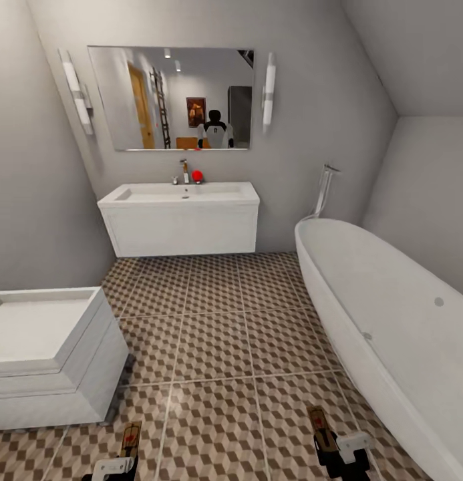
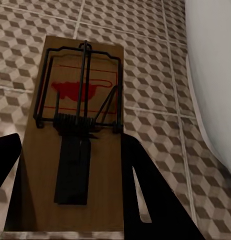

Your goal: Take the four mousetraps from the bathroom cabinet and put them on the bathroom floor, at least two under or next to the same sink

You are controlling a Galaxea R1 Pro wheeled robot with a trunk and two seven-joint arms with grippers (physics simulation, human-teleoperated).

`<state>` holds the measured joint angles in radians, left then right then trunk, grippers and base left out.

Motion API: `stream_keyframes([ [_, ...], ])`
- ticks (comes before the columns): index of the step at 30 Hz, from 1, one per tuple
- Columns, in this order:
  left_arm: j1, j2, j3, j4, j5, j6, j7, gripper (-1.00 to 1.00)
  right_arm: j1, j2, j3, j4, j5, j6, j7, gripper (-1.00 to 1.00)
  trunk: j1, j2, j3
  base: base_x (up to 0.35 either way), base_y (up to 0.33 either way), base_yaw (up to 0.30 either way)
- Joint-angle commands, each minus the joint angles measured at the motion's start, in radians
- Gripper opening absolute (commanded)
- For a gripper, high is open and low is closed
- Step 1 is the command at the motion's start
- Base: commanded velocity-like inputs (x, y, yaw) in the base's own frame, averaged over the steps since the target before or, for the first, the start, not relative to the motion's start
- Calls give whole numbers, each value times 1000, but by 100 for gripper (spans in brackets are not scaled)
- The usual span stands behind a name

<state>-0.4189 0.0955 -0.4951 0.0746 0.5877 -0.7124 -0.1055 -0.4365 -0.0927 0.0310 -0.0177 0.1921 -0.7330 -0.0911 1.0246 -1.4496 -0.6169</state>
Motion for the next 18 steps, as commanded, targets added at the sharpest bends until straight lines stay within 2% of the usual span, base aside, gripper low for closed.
stream_keyframes([
  [1,-1,0,-3,4,11,-4,-10,-100,-1,0,3,1,9,-2,-9,-100,0,0,-1,264,0,0],
  [9,-1,0,-3,4,11,-4,-10,-100,-1,1,3,1,9,-2,-10,-100,0,0,-1,264,0,3],
  [18,-1,0,-3,4,11,-4,-10,-100,-1,0,3,1,9,-3,-9,-100,0,0,-1,264,0,162],
])
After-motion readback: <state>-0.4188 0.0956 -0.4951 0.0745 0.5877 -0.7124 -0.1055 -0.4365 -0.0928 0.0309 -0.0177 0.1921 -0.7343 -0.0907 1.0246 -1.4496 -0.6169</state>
